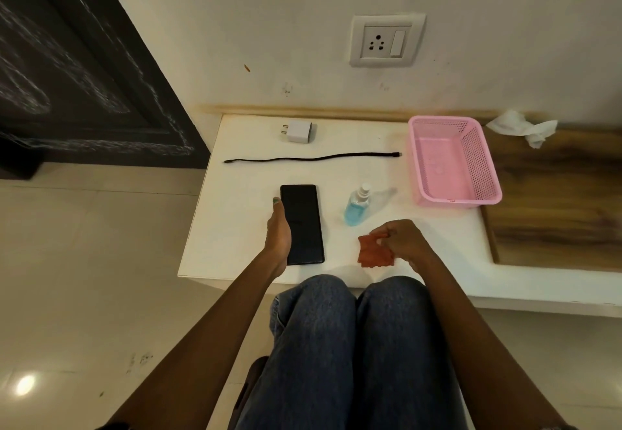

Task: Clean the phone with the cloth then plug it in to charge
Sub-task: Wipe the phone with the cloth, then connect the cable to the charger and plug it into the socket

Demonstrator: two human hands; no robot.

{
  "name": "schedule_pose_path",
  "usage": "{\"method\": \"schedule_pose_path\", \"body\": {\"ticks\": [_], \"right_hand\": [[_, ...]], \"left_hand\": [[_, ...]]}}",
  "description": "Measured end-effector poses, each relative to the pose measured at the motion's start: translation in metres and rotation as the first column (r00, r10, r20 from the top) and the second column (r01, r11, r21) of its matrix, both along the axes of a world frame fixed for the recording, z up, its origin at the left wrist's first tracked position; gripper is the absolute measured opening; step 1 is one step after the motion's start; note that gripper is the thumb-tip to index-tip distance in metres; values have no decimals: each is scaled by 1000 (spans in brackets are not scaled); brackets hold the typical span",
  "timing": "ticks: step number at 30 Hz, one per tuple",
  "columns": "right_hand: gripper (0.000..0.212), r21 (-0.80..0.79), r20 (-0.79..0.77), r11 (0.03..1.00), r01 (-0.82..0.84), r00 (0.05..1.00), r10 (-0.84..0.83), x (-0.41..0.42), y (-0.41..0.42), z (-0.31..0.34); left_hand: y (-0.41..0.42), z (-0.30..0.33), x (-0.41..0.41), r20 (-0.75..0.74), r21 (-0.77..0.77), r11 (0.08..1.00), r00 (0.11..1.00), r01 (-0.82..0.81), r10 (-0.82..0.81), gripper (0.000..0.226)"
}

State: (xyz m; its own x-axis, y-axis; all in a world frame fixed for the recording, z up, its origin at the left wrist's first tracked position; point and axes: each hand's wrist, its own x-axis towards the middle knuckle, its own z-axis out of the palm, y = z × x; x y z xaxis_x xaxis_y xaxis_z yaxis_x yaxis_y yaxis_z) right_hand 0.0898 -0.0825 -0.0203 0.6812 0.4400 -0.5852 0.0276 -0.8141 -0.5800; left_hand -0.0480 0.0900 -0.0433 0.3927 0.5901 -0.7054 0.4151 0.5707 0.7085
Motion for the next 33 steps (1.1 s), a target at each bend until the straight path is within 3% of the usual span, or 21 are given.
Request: {"method": "schedule_pose_path", "body": {"ticks": [2,6,14,19,22,27,30,33], "right_hand": [[27,12,88,996,93,992,-94,2,-2,-4],[26,109,70,960,260,961,-268,4,-8,-7],[27,89,159,964,251,952,-263,-2,-15,-3],[23,194,234,935,296,912,-337,-11,-17,11],[19,309,286,887,342,856,-430,-20,-12,26],[17,538,307,803,257,827,-471,-44,25,62],[17,595,326,797,108,874,-361,-55,62,75],[14,536,388,841,-74,906,-167,-52,107,77]], "left_hand": [[0,0,-1,14,-12,1000,1000,-1,1,75],[-3,1,-1,43,-28,1000,999,-12,14,78],[-6,4,-3,66,12,1000,998,-1,1,73],[-2,3,-14,115,96,995,993,-12,1,63],[9,-3,-26,152,219,971,986,-100,67,49],[39,-22,-50,-124,684,728,990,39,64,40],[57,-33,-58,-223,793,589,974,155,45,41],[66,-43,-65,-330,832,474,944,288,4,53]]}}
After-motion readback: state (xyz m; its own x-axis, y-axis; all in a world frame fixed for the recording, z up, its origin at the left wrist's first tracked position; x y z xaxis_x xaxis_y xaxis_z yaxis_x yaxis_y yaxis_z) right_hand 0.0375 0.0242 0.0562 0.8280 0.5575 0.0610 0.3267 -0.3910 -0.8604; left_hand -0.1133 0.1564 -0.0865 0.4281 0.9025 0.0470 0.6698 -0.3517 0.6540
